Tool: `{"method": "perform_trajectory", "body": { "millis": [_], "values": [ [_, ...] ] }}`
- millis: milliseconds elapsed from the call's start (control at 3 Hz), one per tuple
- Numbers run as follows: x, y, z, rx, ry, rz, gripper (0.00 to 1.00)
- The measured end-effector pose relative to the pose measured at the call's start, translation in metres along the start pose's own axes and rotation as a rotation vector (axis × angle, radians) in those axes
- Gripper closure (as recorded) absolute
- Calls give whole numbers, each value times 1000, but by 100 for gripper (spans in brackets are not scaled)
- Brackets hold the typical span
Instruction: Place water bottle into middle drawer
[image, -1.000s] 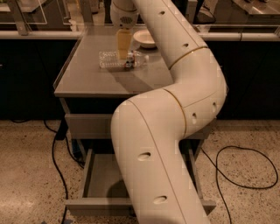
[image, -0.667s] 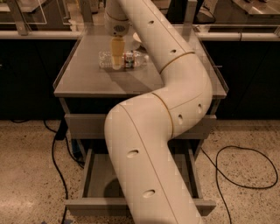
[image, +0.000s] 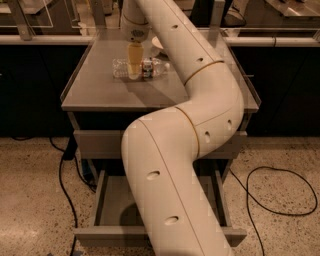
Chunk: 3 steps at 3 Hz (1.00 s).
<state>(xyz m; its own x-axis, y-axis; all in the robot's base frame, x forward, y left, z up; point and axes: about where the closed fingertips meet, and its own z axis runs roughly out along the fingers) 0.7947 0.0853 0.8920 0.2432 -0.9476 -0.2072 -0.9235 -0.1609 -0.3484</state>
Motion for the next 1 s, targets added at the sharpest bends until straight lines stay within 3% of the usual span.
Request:
{"method": "perform_trajectory", "body": {
  "millis": [1000],
  "values": [
    [23,4,23,-22,-35,106,0]
  ]
}}
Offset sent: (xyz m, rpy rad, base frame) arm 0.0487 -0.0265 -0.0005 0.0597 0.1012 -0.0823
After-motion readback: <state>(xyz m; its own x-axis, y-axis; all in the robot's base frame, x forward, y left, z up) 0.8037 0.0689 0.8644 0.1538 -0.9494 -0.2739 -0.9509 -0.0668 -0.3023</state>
